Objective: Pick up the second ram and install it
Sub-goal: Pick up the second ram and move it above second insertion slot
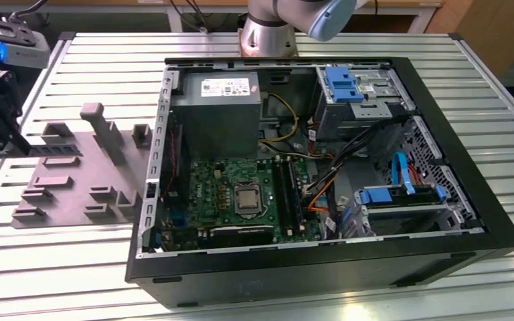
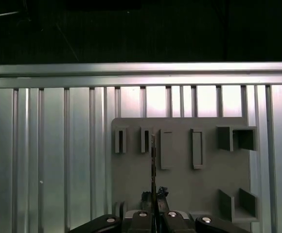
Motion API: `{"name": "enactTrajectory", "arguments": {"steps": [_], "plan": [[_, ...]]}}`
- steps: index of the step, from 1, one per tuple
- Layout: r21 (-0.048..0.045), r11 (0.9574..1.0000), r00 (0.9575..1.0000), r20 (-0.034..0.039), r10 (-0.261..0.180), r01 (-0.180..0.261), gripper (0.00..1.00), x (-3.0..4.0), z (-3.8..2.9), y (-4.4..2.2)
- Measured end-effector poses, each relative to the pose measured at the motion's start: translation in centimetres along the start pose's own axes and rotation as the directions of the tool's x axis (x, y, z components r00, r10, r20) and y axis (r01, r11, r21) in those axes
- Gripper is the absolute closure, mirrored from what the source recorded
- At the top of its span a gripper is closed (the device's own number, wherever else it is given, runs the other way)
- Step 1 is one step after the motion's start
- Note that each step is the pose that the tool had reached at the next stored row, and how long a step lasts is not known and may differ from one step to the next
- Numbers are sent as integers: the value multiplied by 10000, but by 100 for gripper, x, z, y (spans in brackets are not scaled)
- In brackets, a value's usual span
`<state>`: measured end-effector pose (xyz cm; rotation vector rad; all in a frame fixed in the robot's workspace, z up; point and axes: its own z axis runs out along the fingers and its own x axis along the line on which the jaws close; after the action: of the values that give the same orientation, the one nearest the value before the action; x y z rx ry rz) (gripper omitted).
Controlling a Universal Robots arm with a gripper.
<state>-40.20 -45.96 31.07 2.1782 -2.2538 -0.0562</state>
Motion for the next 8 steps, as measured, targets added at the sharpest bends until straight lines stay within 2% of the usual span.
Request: {"name": "enactTrajectory", "arguments": {"steps": [8], "plan": [[1, 10000, 10000, 0, 1, -1, 86, -3, -86, 2]]}}
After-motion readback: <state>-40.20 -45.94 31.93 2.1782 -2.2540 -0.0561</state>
